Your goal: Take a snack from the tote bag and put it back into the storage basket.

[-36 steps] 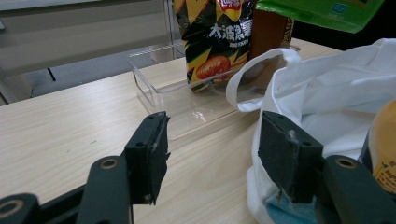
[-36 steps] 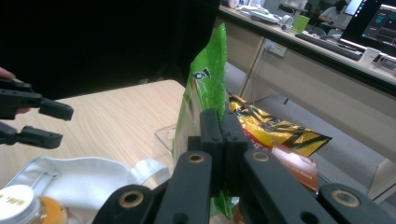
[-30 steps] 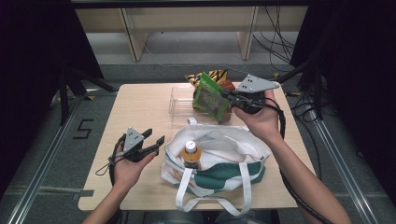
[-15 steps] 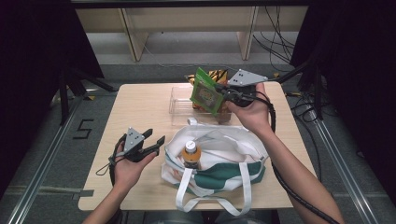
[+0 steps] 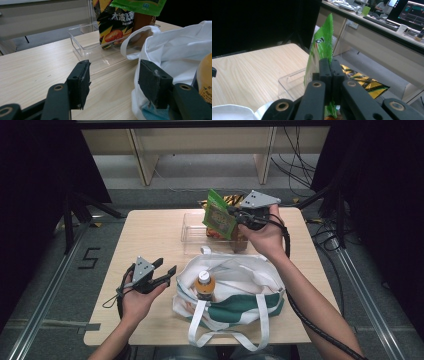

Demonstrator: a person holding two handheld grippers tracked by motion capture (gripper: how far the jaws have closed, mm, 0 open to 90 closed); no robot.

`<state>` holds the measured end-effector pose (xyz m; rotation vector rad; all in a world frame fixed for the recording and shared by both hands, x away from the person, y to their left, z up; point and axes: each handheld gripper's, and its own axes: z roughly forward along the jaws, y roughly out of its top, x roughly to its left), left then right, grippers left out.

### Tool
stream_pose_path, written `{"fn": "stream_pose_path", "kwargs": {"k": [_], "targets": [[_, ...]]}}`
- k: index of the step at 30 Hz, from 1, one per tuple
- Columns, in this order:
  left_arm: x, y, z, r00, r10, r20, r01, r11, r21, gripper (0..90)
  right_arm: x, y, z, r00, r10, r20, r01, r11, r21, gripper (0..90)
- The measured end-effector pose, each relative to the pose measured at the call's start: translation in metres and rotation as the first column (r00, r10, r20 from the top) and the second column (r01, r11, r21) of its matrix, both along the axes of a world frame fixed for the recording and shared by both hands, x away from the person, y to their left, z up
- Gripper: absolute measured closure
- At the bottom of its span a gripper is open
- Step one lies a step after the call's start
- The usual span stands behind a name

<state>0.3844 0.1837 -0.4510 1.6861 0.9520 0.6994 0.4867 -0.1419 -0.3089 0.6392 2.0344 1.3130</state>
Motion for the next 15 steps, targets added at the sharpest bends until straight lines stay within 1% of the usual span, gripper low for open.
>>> {"fn": "stream_pose_path", "kwargs": {"k": [1,2,3,4,5,7,8,10,11,13,15], "targets": [[0.000,0.000,0.000,1.0000,-0.001,0.001,0.001,1.0000,0.000,42.2,0.000,0.001,0.000,0.9999,-0.015,-0.005,0.015,1.000,0.004,90.0],[0.000,0.000,0.000,1.0000,0.000,0.001,0.000,1.0000,-0.001,42.2,0.002,0.001,0.000,0.9999,-0.007,0.009,0.007,1.000,-0.005,90.0],[0.000,0.000,0.000,1.0000,-0.001,0.001,0.001,1.0000,0.000,42.2,0.002,0.001,0.000,1.0000,-0.007,-0.004,0.007,1.000,-0.004,90.0],[0.000,0.000,0.000,1.0000,-0.001,0.000,0.001,1.0000,0.000,42.2,0.003,0.002,-0.001,0.9998,-0.016,0.013,0.016,1.000,-0.003,90.0],[0.000,0.000,0.000,1.0000,-0.003,0.000,0.003,1.0000,-0.002,42.2,0.003,0.002,0.000,0.9999,-0.012,0.003,0.012,1.000,-0.004,90.0],[0.001,0.000,-0.001,1.0000,-0.003,0.000,0.003,1.0000,-0.007,42.2,0.006,0.003,-0.001,0.9998,-0.014,0.013,0.014,1.000,-0.006,90.0],[0.001,0.000,-0.001,1.0000,-0.003,0.001,0.003,1.0000,-0.006,42.2,0.006,0.003,-0.001,0.9999,-0.014,0.004,0.014,1.000,-0.005,90.0],[0.001,0.000,-0.001,1.0000,-0.003,0.000,0.003,1.0000,-0.006,42.2,0.007,0.004,-0.001,0.9998,-0.018,0.013,0.018,1.000,-0.005,90.0],[0.001,0.000,-0.001,1.0000,-0.004,0.000,0.004,1.0000,-0.006,42.2,0.008,0.004,-0.002,0.9999,-0.016,0.006,0.016,1.000,-0.005,90.0],[0.001,0.000,-0.001,1.0000,-0.003,-0.001,0.003,1.0000,-0.007,42.2,0.010,0.003,-0.003,0.9996,-0.022,0.017,0.023,1.000,-0.013,90.0],[0.001,0.000,-0.001,1.0000,-0.004,0.001,0.004,1.0000,-0.005,42.2,0.010,0.005,-0.004,0.9995,-0.031,0.004,0.031,1.000,-0.004,90.0]]}}
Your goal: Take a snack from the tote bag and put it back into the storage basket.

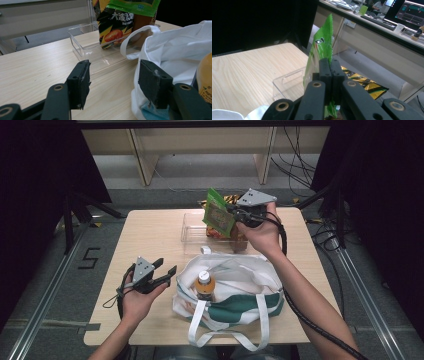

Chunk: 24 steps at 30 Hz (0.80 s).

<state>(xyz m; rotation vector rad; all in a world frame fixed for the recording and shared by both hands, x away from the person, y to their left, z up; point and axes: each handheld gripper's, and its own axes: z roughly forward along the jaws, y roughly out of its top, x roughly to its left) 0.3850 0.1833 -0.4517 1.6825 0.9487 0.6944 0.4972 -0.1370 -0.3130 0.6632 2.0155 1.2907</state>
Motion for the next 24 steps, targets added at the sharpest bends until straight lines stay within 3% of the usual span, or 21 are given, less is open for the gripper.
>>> {"fn": "stream_pose_path", "kwargs": {"k": [3,5,6,11,12,13,16,20,24], "targets": [[0.000,0.000,0.000,1.0000,0.002,-0.005,-0.002,1.0000,0.004,42.2,0.003,0.000,-0.002,1.0000,0.004,0.008,-0.003,1.000,-0.009,90.0],[0.000,0.000,0.000,1.0000,0.003,-0.004,-0.003,1.0000,0.003,42.2,0.004,0.000,-0.002,0.9999,0.002,-0.014,-0.002,1.000,-0.006,90.0],[0.000,0.000,0.000,1.0000,0.003,-0.004,-0.003,1.0000,0.002,42.2,0.006,0.001,-0.003,0.9999,-0.005,0.009,0.006,1.000,-0.009,90.0],[0.000,0.000,0.000,1.0000,0.004,-0.005,-0.004,1.0000,0.001,42.2,0.008,0.002,-0.004,1.0000,-0.004,-0.008,0.004,1.000,-0.014,90.0],[0.000,0.000,0.000,1.0000,0.004,-0.005,-0.004,1.0000,0.000,42.2,0.009,0.003,-0.005,1.0000,-0.004,0.009,0.004,1.000,-0.016,90.0],[0.000,0.000,0.000,1.0000,0.004,-0.004,-0.004,1.0000,0.002,42.2,0.009,0.004,-0.005,1.0000,-0.005,-0.008,0.005,1.000,-0.011,90.0],[0.000,0.000,0.000,1.0000,0.001,-0.001,-0.001,1.0000,-0.004,42.2,0.011,0.005,-0.005,0.9999,0.000,0.012,0.000,1.000,-0.027,90.0],[0.000,0.000,0.000,1.0000,0.004,-0.004,-0.004,1.0000,0.000,42.2,0.012,0.008,-0.006,0.9999,-0.010,-0.001,0.010,1.000,-0.016,90.0],[0.000,0.001,0.000,1.0000,0.001,-0.003,-0.001,1.0000,-0.002,42.2,0.015,0.009,-0.007,0.9998,-0.011,0.014,0.011,1.000,-0.029,90.0]]}}
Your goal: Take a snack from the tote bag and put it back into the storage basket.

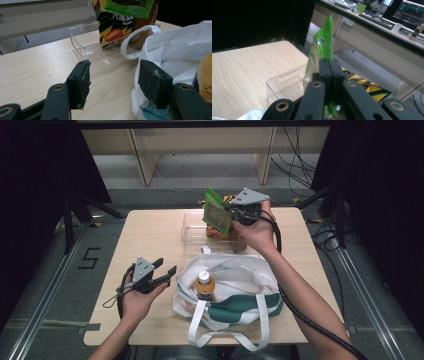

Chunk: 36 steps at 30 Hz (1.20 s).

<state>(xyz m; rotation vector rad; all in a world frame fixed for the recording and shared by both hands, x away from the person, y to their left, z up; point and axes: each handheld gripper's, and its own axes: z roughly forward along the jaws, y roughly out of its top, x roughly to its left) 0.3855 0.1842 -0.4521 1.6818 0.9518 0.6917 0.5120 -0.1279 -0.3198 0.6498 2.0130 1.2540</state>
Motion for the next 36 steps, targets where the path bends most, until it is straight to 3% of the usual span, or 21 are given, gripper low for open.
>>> {"fn": "stream_pose_path", "kwargs": {"k": [16,21,32,33,36], "targets": [[0.000,0.001,0.000,1.0000,0.004,-0.003,-0.004,1.0000,0.004,42.2,0.004,0.008,-0.010,0.9997,-0.023,-0.008,0.023,0.999,-0.029,90.0],[-0.001,0.001,0.000,1.0000,0.006,-0.005,-0.006,1.0000,0.005,42.2,0.008,0.009,-0.014,0.9998,-0.013,0.012,0.014,0.998,-0.058,90.0],[0.000,0.000,0.000,1.0000,0.002,-0.005,-0.002,1.0000,0.006,42.2,0.011,0.009,-0.023,0.9996,-0.029,-0.009,0.028,0.998,-0.061,90.0],[0.000,0.000,0.000,1.0000,0.003,-0.005,-0.003,1.0000,0.004,42.2,0.010,0.009,-0.024,0.9991,-0.033,-0.026,0.031,0.998,-0.052,90.0],[0.000,0.001,0.000,1.0000,0.005,-0.006,-0.005,1.0000,0.005,42.2,0.012,0.009,-0.026,0.9993,-0.033,-0.017,0.033,0.998,-0.054,90.0]]}}
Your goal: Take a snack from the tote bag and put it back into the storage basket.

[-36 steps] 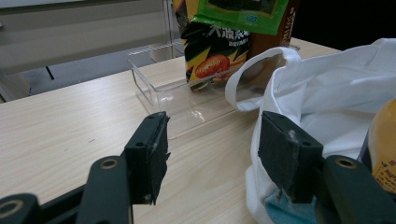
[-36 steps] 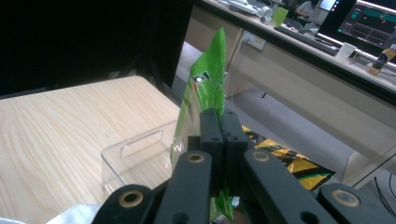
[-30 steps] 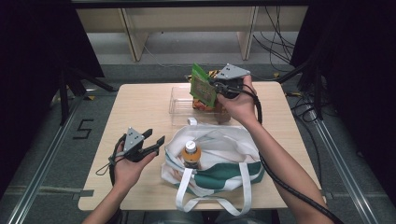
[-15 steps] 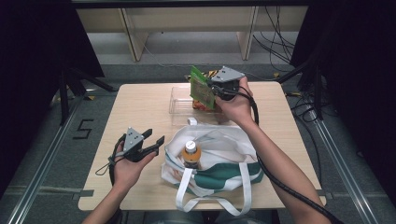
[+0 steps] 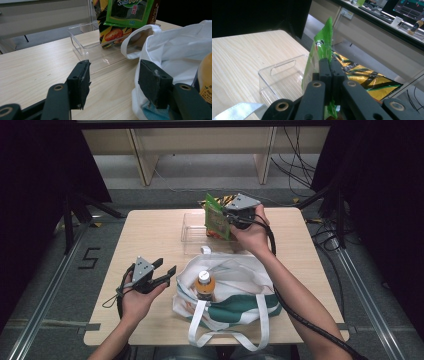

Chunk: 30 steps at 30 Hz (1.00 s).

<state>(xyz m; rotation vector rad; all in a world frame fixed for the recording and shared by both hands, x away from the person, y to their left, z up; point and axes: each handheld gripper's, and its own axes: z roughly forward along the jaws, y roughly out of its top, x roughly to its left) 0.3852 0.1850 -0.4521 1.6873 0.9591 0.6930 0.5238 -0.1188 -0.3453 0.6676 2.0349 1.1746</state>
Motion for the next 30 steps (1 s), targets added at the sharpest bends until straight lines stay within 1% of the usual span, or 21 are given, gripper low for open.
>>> {"fn": "stream_pose_path", "kwargs": {"k": [2,4,5,6,7,8,10,11,13,14,16,17,21,22,24,25,26,28,29,30], "targets": [[0.0005,-0.0002,-0.0003,1.0000,-0.004,0.004,0.004,1.0000,-0.007,42.3,-0.0009,0.0007,-0.0017,0.9998,-0.013,-0.015,0.013,1.000,0.008,90.0],[0.0004,-0.0003,-0.0002,1.0000,-0.005,0.004,0.005,1.0000,-0.006,42.3,0.0005,0.0006,-0.0027,1.0000,-0.003,-0.007,0.003,1.000,-0.003,90.0],[-0.0002,-0.0002,0.0002,1.0000,0.000,0.000,0.000,1.0000,0.001,42.3,0.0005,0.0008,-0.0036,0.9999,-0.008,-0.011,0.008,1.000,0.000,90.0],[0.0003,-0.0004,-0.0003,1.0000,-0.005,0.003,0.005,1.0000,-0.006,42.3,0.0004,0.0009,-0.0042,0.9999,-0.011,-0.008,0.011,1.000,0.002,90.0],[0.0004,-0.0004,-0.0003,1.0000,-0.004,0.003,0.004,1.0000,-0.008,42.3,0.0015,0.0002,-0.0044,1.0000,-0.003,-0.007,0.003,1.000,-0.008,90.0],[0.0005,-0.0003,-0.0002,1.0000,-0.004,0.004,0.004,1.0000,-0.006,42.2,0.0011,0.0003,-0.0051,0.9998,-0.005,-0.018,0.005,1.000,-0.002,90.0],[0.0002,-0.0001,0.0000,1.0000,-0.001,0.002,0.001,1.0000,-0.003,42.3,0.0021,0.0005,-0.0058,1.0000,-0.004,0.000,0.004,1.000,-0.011,90.0],[0.0000,-0.0001,0.0001,1.0000,-0.001,0.001,0.001,1.0000,0.000,42.3,0.0016,0.0009,-0.0062,0.9998,0.001,-0.019,-0.001,1.000,-0.008,90.0],[0.0000,-0.0002,0.0000,1.0000,-0.001,0.001,0.001,1.0000,-0.001,42.2,0.0006,0.0019,-0.0073,0.9996,-0.012,-0.027,0.012,1.000,-0.001,90.0],[0.0000,-0.0002,0.0001,1.0000,-0.002,0.000,0.002,1.0000,0.000,42.2,0.0016,0.0017,-0.0074,0.9999,-0.013,-0.005,0.013,1.000,-0.008,90.0],[0.0004,-0.0003,-0.0002,1.0000,-0.005,0.003,0.005,1.0000,-0.008,42.3,0.0015,0.0024,-0.0080,0.9999,-0.011,-0.013,0.011,1.000,-0.005,90.0],[-0.0001,-0.0002,0.0003,1.0000,-0.001,0.002,0.001,1.0000,-0.002,42.3,0.0017,0.0026,-0.0081,0.9998,-0.002,-0.020,0.001,1.000,-0.005,90.0],[0.0003,-0.0003,-0.0001,1.0000,-0.005,0.004,0.005,1.0000,-0.005,42.3,0.0011,0.0035,-0.0071,0.9998,-0.007,-0.020,0.007,1.000,0.001,90.0],[0.0003,-0.0003,-0.0002,1.0000,-0.005,0.004,0.005,1.0000,-0.006,42.2,0.0016,0.0032,-0.0057,1.0000,-0.008,-0.005,0.008,1.000,-0.003,90.0],[0.0005,-0.0002,-0.0001,1.0000,-0.006,0.004,0.006,1.0000,-0.005,42.2,0.0021,0.0039,-0.0044,1.0000,0.001,-0.003,-0.001,1.000,-0.009,90.0],[0.0006,-0.0003,-0.0002,1.0000,-0.005,0.003,0.005,1.0000,-0.008,42.3,0.0025,0.0048,-0.0042,0.9999,-0.003,0.011,0.003,1.000,-0.009,90.0],[0.0006,-0.0001,-0.0002,1.0000,-0.005,0.004,0.005,1.0000,-0.006,42.2,0.0023,0.0054,-0.0041,1.0000,0.001,0.007,-0.001,1.000,-0.012,90.0],[0.0006,0.0001,-0.0003,1.0000,-0.005,0.003,0.005,1.0000,-0.007,42.3,0.0010,0.0074,-0.0047,1.0000,-0.008,-0.002,0.008,1.000,0.000,90.0],[0.0005,0.0001,-0.0003,1.0000,-0.005,0.003,0.005,1.0000,-0.007,42.3,0.0021,0.0080,-0.0043,1.0000,-0.004,0.008,0.004,1.000,-0.005,90.0],[-0.0002,0.0002,0.0003,1.0000,0.000,-0.001,0.000,1.0000,0.000,42.3,0.0027,0.0083,-0.0043,1.0000,0.002,0.007,-0.002,1.000,-0.008,90.0]]}}
